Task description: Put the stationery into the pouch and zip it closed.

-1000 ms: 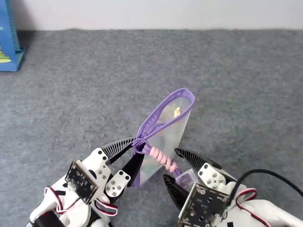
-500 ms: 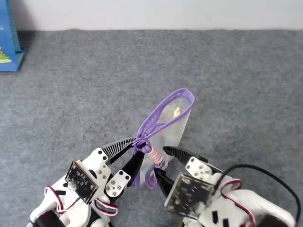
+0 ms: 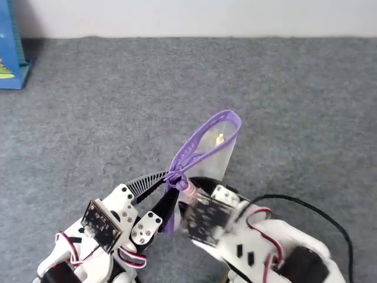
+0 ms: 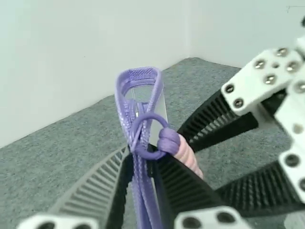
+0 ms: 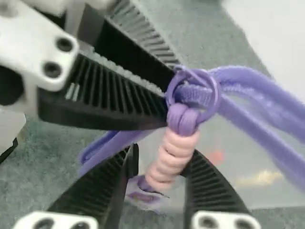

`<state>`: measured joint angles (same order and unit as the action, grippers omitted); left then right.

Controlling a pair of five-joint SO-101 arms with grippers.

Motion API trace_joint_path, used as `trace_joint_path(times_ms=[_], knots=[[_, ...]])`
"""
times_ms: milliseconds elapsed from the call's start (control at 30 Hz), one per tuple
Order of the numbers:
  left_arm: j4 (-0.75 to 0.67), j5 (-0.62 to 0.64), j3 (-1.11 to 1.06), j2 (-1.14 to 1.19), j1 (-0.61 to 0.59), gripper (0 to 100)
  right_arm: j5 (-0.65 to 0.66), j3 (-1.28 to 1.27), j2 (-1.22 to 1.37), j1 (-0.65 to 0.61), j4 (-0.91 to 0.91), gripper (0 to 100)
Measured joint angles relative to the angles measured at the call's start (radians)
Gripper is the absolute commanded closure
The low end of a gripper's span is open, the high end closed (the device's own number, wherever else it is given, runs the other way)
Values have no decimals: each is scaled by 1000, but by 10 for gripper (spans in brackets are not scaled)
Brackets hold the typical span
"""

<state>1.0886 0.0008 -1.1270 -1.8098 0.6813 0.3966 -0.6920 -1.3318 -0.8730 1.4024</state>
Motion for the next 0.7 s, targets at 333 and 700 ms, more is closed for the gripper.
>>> trace_joint_path(times_ms=[333,700], knots=[[0,-3,0,-2,5,991,109,32,-44,247,15,987],[0,-25,0,-2,2,991,219,51,-101,539,-72,987]])
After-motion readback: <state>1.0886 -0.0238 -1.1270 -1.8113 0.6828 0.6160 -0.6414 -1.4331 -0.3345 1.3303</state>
